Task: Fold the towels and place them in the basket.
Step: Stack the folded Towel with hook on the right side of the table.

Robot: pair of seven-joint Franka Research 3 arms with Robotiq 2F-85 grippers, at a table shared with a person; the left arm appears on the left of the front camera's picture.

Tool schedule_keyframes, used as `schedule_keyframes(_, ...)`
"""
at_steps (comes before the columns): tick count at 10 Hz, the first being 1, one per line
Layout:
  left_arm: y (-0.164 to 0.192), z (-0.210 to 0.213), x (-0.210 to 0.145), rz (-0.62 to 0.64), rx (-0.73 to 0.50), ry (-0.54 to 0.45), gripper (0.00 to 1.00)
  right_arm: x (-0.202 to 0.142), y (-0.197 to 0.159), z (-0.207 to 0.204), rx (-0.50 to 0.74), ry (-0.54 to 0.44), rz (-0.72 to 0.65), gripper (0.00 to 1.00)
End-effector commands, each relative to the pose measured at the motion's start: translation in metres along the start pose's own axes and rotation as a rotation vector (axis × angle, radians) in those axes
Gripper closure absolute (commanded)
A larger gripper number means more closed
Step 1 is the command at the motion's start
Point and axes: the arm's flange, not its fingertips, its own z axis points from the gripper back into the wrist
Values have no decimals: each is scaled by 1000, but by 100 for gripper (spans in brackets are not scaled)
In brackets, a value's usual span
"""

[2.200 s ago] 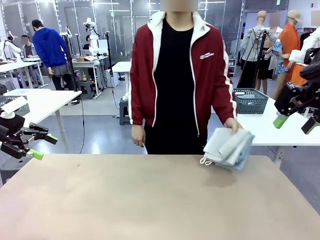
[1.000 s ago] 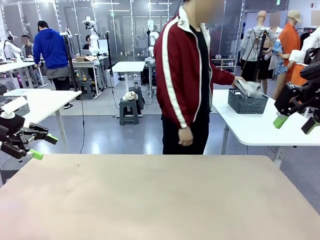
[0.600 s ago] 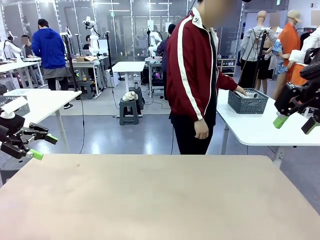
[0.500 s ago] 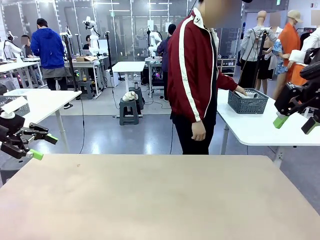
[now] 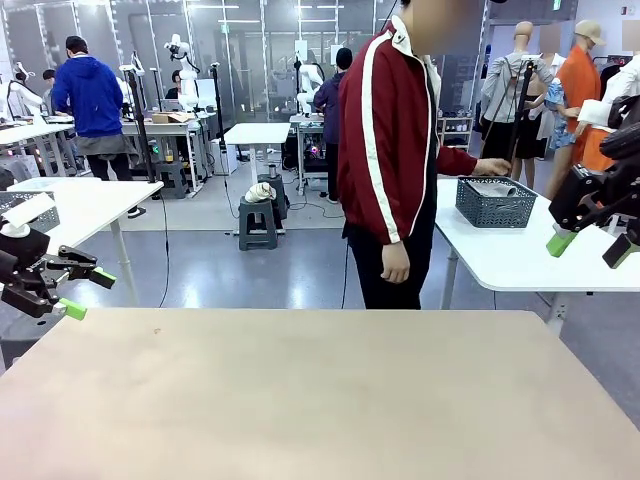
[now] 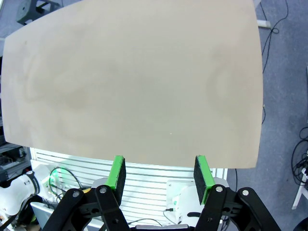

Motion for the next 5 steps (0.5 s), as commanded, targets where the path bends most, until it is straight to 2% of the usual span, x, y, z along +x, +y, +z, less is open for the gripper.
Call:
schedule_keyframes(1, 0, 1, 1, -3, 2, -1, 0, -1, 0, 3, 3, 7, 14, 29)
schedule_keyframes(5, 0, 1, 1, -3, 2, -1, 0, -1, 0, 3, 3, 7, 14, 29)
